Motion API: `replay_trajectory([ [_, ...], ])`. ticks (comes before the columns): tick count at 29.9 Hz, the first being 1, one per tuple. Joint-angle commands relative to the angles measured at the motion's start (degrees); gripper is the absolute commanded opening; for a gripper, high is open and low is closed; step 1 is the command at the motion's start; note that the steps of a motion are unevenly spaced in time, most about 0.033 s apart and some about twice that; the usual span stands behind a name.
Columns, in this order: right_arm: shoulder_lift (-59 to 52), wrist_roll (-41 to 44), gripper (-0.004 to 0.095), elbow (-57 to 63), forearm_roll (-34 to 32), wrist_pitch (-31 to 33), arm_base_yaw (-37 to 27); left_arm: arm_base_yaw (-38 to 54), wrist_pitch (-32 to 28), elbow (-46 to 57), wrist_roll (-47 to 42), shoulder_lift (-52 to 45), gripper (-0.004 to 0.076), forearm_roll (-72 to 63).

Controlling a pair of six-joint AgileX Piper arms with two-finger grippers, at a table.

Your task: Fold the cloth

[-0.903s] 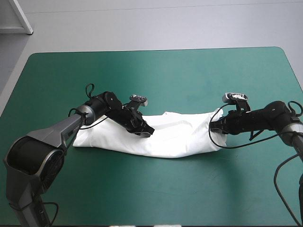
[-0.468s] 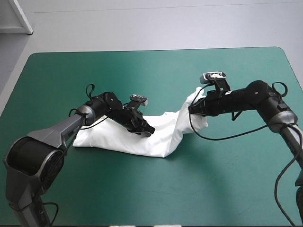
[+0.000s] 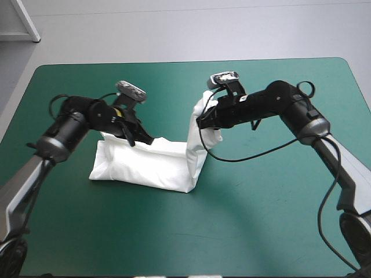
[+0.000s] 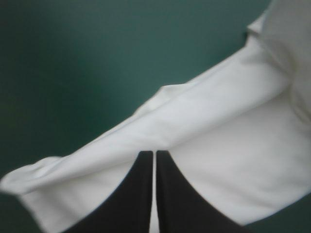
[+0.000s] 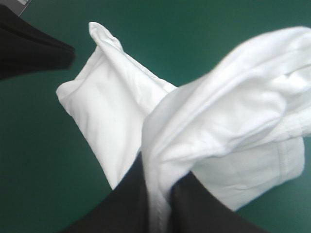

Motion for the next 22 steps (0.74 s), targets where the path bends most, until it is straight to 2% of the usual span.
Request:
replay_trajectory([
  [1,1.8,1.3,-0.0004,-7.3,1.7,-1.0,3.5,3.8,2.6,-4.1,-3.0,-9.1,0.0019,5.3],
  [7,10.0,5.3,-0.0004,-18.9,-2.2,-0.8,10.2,7.4,7.5,-6.7,-3.2,-17.1,0.0019,5.9],
  [14,22.2,8.8,-0.0004,-33.4,-3.5,0.7,16.3,7.4,9.2,-6.8,-3.7,-19.7,0.0019,5.9],
  [19,31.0,13.2,-0.0004,-43.2,-5.8,4.4,19.1,7.4,10.8,-6.8,-3.7,-19.7,0.0019,5.9],
  [22,34.8,13.3,-0.0003,-47.0,-4.9,7.3,20.3,7.4,10.8,-6.8,-3.7,-19.7,0.0019,5.9],
])
